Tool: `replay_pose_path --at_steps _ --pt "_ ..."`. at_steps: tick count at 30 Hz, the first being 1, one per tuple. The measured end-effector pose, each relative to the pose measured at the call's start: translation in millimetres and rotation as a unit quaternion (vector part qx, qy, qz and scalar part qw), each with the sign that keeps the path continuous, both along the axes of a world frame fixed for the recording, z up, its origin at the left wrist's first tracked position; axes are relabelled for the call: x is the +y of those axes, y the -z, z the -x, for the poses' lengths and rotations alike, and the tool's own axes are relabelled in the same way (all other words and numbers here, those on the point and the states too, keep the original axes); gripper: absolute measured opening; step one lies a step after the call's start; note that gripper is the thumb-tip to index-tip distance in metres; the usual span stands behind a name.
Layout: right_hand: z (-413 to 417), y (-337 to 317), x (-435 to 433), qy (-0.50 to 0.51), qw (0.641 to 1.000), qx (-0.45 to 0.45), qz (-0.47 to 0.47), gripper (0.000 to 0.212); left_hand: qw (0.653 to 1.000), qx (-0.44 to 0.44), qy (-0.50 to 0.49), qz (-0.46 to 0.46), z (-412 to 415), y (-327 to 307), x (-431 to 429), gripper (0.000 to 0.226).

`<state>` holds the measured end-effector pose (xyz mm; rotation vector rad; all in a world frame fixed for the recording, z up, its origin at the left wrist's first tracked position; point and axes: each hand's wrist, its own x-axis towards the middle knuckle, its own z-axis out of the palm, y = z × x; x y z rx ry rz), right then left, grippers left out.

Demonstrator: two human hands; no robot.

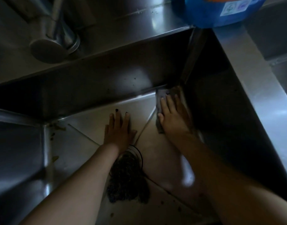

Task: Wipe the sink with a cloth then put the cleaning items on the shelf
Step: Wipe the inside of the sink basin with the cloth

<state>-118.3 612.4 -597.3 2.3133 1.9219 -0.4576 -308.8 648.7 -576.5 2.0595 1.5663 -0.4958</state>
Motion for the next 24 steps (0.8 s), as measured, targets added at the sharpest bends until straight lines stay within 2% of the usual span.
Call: replay_pose_path --at_steps 3,6,9,19,24 --pt "3.7 -2.2 -16.2 0.073 0.997 0.019 -0.013 0.058 1.0 -0.003 -0.005 0.0 -0.5 1.2 -0.8 0.068" --pt "23.6 -1.4 -33.7 0.106 0.994 0.028 0.009 0.058 1.0 0.004 -0.007 0.006 -1.4 0.5 -0.4 0.068" --pt "42.8 -7.5 -49.7 0.133 0.99 0.043 -0.023 0.058 1.0 0.013 -0.005 0.003 -3.0 0.4 -1.1 0.069" --pt "51.7 5.6 -15.5 0.011 1.0 0.017 -0.024 0.057 1.0 0.012 -0.012 0.008 -1.8 4.1 -1.4 0.07" --pt "25.0 7.9 17.3 0.058 0.998 0.02 -0.026 0.06 1.0 0.012 -0.012 0.008 -2.1 4.1 -0.8 0.07"
